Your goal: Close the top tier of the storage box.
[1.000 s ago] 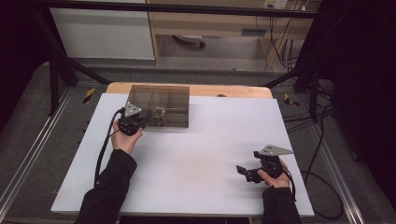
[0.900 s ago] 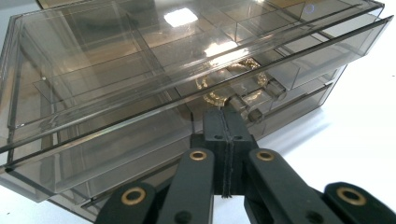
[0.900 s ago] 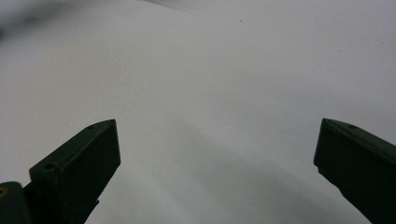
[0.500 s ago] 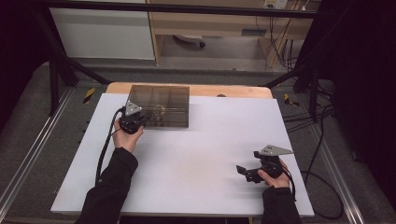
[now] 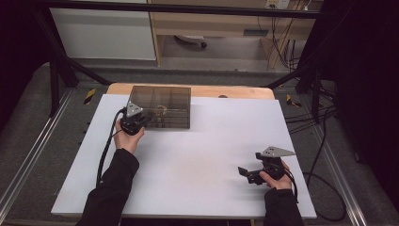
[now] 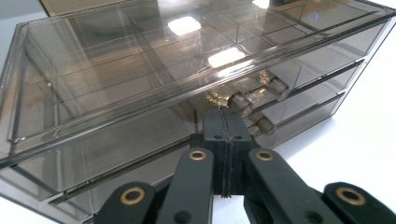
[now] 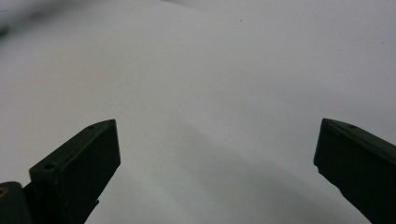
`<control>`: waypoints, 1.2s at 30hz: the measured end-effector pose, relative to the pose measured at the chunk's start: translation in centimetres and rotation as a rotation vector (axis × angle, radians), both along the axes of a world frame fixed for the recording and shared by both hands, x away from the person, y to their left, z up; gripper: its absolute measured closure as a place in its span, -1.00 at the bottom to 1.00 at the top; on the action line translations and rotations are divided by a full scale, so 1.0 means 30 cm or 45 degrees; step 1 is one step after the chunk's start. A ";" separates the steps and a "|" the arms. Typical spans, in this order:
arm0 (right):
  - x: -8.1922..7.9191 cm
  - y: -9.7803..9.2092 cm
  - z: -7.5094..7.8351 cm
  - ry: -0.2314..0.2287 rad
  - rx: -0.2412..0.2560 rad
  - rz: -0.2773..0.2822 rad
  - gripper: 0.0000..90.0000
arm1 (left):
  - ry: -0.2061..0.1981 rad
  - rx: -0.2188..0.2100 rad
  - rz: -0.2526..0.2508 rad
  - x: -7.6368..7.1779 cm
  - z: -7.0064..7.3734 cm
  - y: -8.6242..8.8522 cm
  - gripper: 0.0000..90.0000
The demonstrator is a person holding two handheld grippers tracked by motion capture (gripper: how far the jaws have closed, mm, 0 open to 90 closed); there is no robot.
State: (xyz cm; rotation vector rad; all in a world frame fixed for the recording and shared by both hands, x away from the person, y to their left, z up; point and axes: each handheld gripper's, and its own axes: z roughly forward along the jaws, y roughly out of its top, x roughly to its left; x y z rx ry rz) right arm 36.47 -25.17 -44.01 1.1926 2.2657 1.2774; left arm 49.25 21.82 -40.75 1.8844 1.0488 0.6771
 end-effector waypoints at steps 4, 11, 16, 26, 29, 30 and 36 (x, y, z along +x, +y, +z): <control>-0.001 0.001 0.001 0.003 0.005 -0.002 -0.97 | 0.017 0.016 -0.013 -0.014 0.006 0.003 0.99; -0.001 0.000 0.001 -0.003 0.000 -0.001 -0.97 | 0.054 0.016 -0.053 -0.048 0.026 0.003 0.98; -0.002 0.002 0.001 -0.002 0.003 -0.004 -0.97 | 0.049 -0.009 -0.089 -0.089 0.040 0.002 0.92; -0.001 0.004 -0.001 -0.002 0.001 -0.003 -0.97 | 0.073 -0.047 -0.135 -0.165 0.037 0.024 0.51; 0.000 0.004 -0.002 -0.003 0.000 -0.002 -0.97 | 0.082 -0.054 -0.140 -0.183 0.031 0.031 0.31; 0.000 0.004 -0.002 -0.002 0.000 -0.002 -0.97 | 0.079 -0.057 -0.135 -0.190 0.028 0.034 0.22; 0.000 0.006 -0.003 0.004 -0.007 0.000 -0.97 | 0.083 -0.033 -0.130 -0.231 0.011 0.055 -0.15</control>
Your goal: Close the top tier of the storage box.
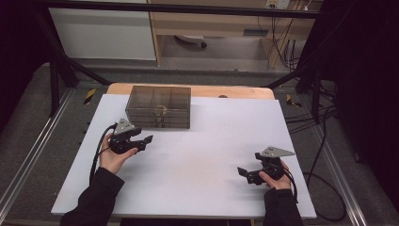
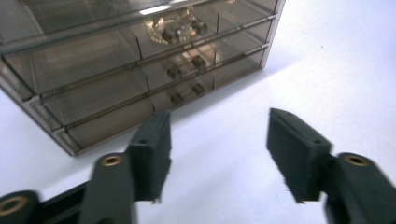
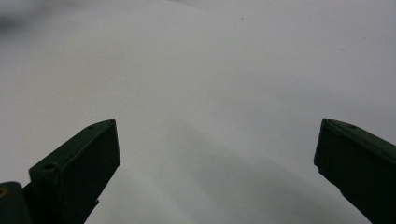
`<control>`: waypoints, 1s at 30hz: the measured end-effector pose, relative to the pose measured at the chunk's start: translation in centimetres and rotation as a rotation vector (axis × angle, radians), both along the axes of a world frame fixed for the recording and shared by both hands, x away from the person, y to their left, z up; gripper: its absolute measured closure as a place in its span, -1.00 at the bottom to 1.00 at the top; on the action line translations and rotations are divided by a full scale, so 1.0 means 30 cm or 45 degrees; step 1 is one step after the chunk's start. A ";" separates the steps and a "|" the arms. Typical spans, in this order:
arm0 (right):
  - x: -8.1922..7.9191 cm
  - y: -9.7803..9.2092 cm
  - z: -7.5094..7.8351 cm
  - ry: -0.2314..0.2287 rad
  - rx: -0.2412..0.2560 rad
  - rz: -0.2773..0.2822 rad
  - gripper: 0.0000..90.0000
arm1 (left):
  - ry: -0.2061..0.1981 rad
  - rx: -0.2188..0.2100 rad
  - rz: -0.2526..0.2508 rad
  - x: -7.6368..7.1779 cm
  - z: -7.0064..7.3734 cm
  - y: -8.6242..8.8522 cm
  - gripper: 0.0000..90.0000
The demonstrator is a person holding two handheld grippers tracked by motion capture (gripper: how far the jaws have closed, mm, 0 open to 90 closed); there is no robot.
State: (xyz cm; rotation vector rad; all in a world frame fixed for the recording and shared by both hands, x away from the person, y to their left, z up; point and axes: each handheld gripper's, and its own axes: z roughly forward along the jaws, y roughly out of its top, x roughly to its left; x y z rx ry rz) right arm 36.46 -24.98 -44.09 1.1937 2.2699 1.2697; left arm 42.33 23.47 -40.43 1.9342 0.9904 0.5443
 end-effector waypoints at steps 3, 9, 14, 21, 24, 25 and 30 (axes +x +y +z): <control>-0.001 0.001 0.000 -0.003 0.001 0.000 -0.97 | 0.002 -0.003 -0.008 -0.021 -0.013 0.013 -0.32; 0.000 0.001 -0.001 -0.006 0.000 0.001 -0.98 | 0.006 0.014 -0.032 -0.064 -0.044 0.046 -0.61; -0.001 0.002 -0.001 -0.004 0.003 0.001 -0.98 | 0.028 0.037 -0.058 -0.100 -0.065 0.077 -0.77; -0.004 0.003 0.000 0.004 0.005 0.004 -0.98 | 0.056 0.070 -0.064 -0.143 -0.086 0.114 -0.81; -0.005 0.003 -0.001 0.000 0.005 0.007 -0.98 | 0.066 0.098 -0.071 -0.158 -0.093 0.127 -0.84; -0.005 0.003 -0.001 0.000 0.005 0.008 -0.98 | 0.070 0.100 -0.075 -0.163 -0.095 0.131 -0.84; -0.004 0.004 -0.003 -0.005 -0.005 0.011 -0.98 | 0.076 0.114 -0.074 -0.180 -0.108 0.154 -0.86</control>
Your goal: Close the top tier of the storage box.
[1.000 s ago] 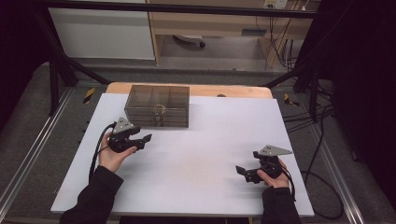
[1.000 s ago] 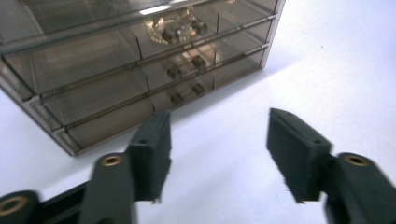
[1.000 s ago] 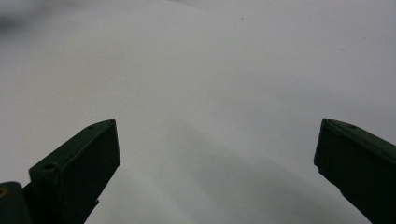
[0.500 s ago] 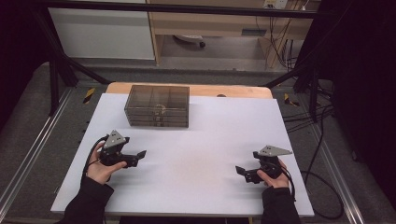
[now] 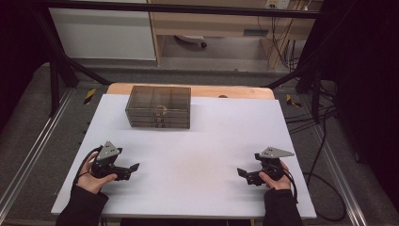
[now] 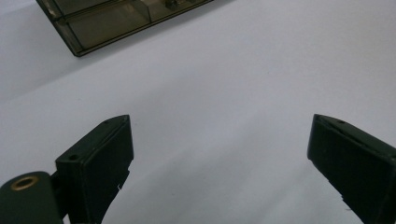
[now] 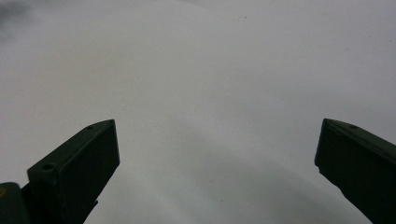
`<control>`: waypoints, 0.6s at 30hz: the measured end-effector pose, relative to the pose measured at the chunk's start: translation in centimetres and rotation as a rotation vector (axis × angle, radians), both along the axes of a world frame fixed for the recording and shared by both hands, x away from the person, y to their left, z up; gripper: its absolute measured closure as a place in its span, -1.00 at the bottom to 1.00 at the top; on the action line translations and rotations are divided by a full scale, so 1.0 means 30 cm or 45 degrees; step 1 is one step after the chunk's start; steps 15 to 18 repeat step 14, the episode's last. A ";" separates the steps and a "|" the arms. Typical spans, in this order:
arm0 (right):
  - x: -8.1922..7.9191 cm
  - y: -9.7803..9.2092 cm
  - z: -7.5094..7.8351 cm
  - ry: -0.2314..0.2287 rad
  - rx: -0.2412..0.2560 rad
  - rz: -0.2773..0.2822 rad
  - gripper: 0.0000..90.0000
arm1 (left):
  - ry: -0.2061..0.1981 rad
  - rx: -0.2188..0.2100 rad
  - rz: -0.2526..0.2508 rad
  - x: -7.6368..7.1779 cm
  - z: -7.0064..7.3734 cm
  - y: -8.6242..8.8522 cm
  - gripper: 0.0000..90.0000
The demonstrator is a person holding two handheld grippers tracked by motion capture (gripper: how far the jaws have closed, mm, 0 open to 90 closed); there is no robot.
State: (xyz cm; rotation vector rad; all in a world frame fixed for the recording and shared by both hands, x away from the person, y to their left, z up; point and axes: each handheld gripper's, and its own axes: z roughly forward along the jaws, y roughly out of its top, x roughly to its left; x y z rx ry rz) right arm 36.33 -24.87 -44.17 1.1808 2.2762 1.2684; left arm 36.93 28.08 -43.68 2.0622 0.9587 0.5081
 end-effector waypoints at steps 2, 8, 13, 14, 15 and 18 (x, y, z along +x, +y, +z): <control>-0.001 0.001 0.000 0.004 -0.001 0.000 -0.98 | 0.007 -0.010 0.007 -0.001 -0.005 0.014 -0.86; -0.001 0.004 -0.001 0.000 0.001 0.003 -0.98 | 0.010 -0.011 0.019 -0.010 -0.013 0.040 -0.86; -0.001 0.004 -0.001 0.000 -0.003 0.005 -0.98 | 0.005 -0.012 0.024 -0.010 -0.017 0.045 -0.86; 0.000 0.004 -0.001 -0.002 -0.002 0.006 -0.98 | 0.005 -0.012 0.022 -0.011 -0.017 0.044 -0.86; 0.000 0.004 -0.001 -0.002 -0.002 0.006 -0.98 | 0.005 -0.012 0.022 -0.011 -0.017 0.044 -0.86; 0.000 0.004 -0.001 -0.002 -0.002 0.006 -0.98 | 0.005 -0.012 0.022 -0.011 -0.017 0.044 -0.86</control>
